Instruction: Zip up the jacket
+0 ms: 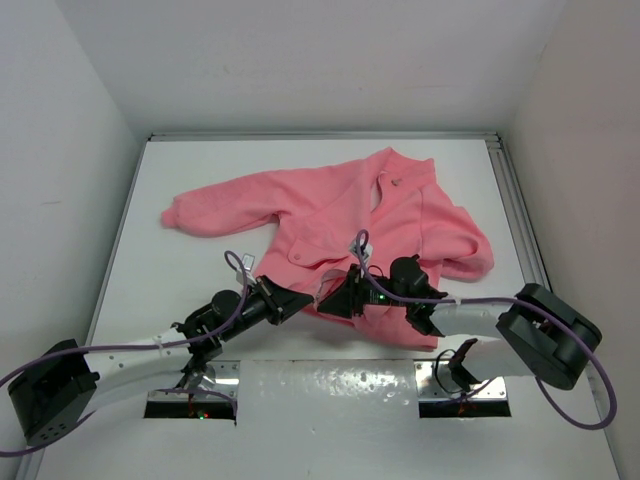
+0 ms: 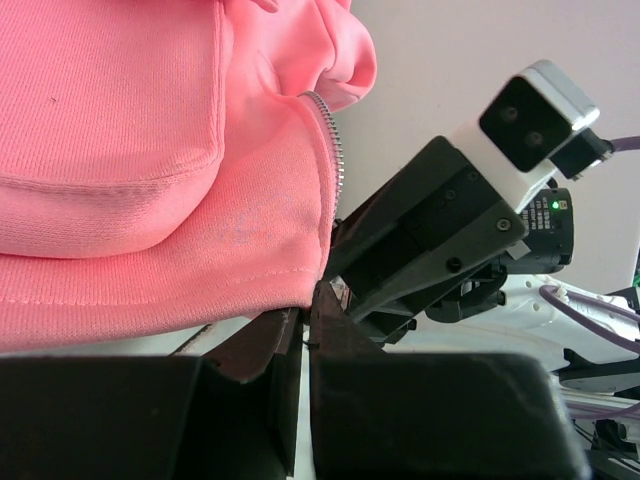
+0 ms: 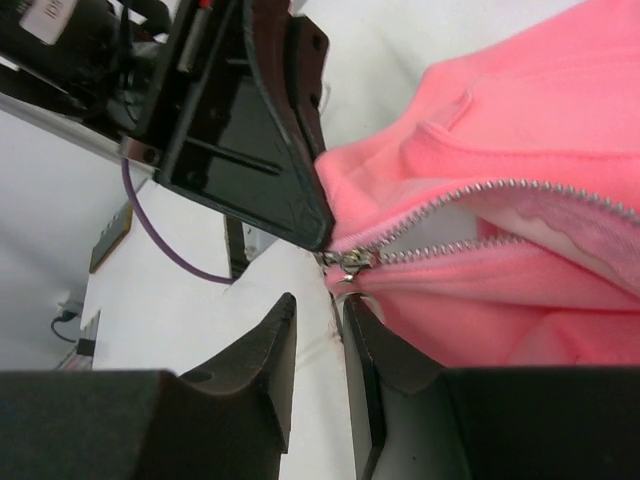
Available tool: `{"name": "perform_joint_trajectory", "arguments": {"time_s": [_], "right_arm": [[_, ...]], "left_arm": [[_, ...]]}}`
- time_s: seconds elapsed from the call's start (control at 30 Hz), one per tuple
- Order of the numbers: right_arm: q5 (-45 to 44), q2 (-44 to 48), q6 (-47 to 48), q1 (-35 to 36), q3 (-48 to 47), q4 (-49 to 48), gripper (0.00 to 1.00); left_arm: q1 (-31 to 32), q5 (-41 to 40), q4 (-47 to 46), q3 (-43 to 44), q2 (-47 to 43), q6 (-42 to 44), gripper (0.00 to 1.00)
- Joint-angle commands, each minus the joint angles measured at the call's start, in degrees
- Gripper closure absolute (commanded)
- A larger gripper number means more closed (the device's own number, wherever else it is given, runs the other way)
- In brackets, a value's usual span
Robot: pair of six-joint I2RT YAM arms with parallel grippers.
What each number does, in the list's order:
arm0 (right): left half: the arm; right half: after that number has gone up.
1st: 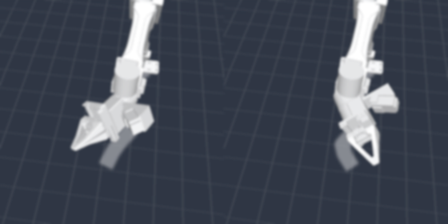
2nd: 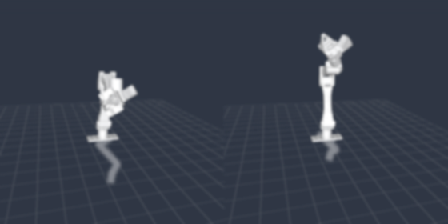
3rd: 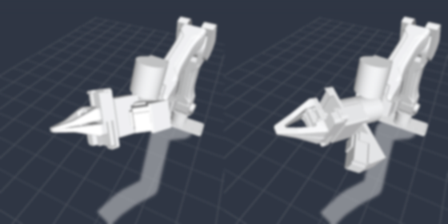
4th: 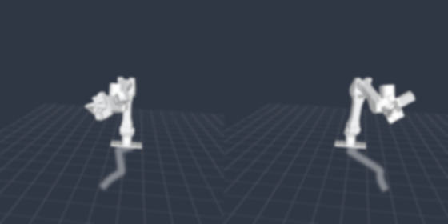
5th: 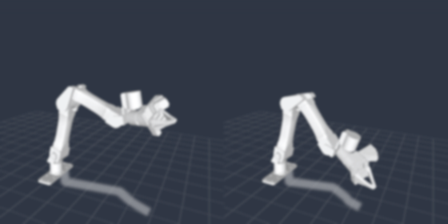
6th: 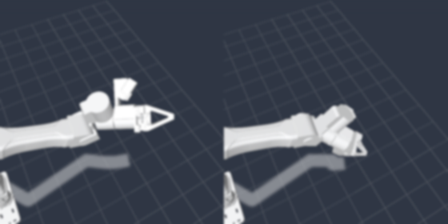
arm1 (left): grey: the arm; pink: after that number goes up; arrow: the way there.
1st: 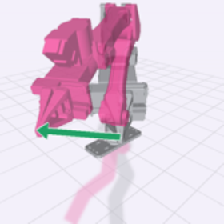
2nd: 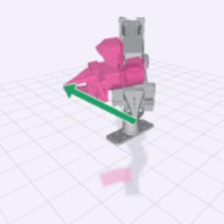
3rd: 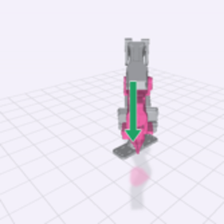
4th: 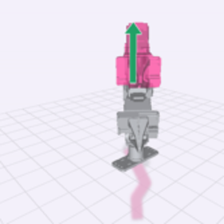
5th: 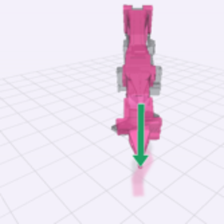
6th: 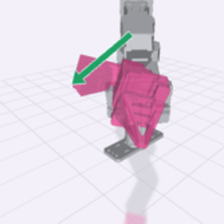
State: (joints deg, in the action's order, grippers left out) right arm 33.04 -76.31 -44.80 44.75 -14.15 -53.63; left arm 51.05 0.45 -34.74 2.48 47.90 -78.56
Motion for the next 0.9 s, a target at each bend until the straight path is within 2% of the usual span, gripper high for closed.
{"name": "perform_joint_trajectory", "arguments": {"time_s": [0.0,0.13,0.37,0.5,0.67,0.87], "right_arm": [[0.1,0.03,1.82,-0.1,-1.58,1.33,0.75],[0.1,-1.12,1.11,-0.19,-1.67,0.27,0.74],[-1.39,-1.73,2.08,-0.19,-3.07,1.15,0.66],[-5.16,-0.51,4.18,-0.19,-3.07,5.53,0.66],[-7.55,-0.41,6.21,-0.19,-3.25,7.83,0.52],[-8.26,-1.2,7.09,-0.19,-5.35,8.28,0.48]], "left_arm": [[0.37,0.87,-3.05,-1.34,-0.88,-0.27,1.0],[0.37,1.13,-3.67,-1.25,-0.53,-0.19,1.0],[0.46,1.57,-3.84,-1.25,-0.44,-0.01,1.0],[0.46,1.93,-3.76,-1.16,-0.87,0.16,1.0],[0.37,2.1,-3.66,-1.17,-0.79,0.25,1.0],[0.46,2.1,-3.58,-0.9,-0.44,0.6,1.0]]}}
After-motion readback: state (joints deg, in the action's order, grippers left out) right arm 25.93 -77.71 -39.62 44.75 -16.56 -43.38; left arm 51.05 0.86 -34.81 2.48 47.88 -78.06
